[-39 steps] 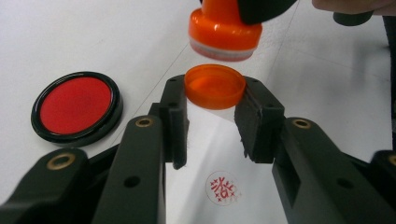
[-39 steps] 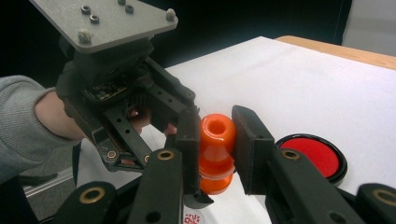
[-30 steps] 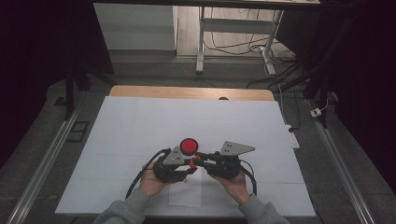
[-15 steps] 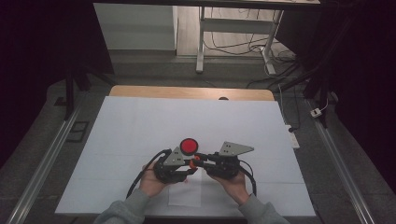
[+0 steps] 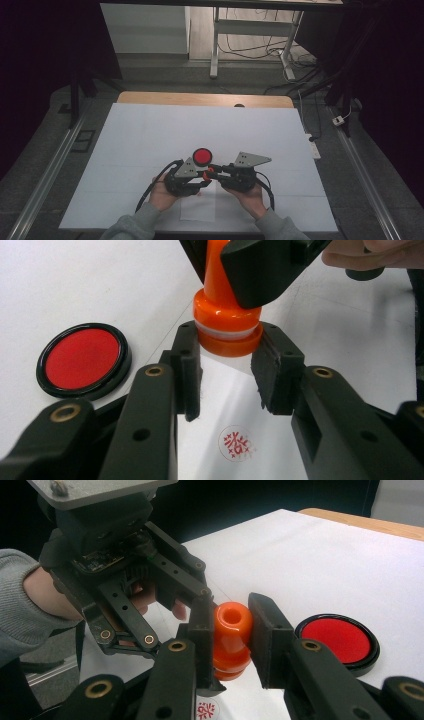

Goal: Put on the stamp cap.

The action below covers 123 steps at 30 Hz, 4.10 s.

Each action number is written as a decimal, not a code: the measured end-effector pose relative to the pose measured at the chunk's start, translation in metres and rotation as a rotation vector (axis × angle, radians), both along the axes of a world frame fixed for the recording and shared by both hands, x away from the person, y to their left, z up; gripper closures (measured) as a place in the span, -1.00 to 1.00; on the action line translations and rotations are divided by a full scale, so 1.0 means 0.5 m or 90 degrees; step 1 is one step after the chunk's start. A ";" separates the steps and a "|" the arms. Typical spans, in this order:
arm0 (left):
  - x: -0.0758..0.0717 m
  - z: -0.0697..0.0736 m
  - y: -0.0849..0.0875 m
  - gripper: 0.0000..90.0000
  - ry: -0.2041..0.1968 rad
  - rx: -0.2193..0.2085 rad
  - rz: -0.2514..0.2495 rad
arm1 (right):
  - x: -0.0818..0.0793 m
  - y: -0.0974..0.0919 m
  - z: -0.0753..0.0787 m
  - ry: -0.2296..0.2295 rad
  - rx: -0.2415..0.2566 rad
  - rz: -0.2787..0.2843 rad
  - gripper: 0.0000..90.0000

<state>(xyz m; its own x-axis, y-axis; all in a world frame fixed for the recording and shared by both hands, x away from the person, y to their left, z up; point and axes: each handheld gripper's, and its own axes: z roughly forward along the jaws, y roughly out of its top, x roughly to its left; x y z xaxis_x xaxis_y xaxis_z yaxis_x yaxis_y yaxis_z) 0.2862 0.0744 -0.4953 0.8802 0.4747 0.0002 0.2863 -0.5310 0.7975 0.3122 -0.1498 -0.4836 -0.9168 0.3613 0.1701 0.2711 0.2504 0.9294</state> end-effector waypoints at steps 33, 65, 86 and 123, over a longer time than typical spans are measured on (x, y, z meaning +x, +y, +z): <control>0.000 -0.001 0.000 0.44 -0.004 0.008 0.006 | 0.000 0.004 -0.007 0.006 -0.003 0.002 0.61; -0.010 0.002 -0.003 0.45 -0.025 0.008 0.021 | -0.004 0.001 -0.011 -0.002 0.016 0.001 0.62; -0.011 -0.006 -0.008 0.45 -0.026 0.032 0.024 | -0.003 0.004 -0.026 0.005 0.006 0.001 0.62; -0.002 -0.011 -0.005 0.10 -0.001 0.028 0.024 | -0.001 0.004 -0.018 0.000 -0.001 -0.011 0.61</control>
<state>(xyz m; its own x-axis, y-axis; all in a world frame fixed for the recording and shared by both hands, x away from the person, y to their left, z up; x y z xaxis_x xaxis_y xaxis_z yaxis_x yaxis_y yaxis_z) 0.2851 0.0716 -0.5009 0.8612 0.5077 0.0233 0.3054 -0.5537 0.7747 0.3115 -0.1479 -0.4927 -0.9104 0.3772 0.1701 0.2759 0.2470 0.9289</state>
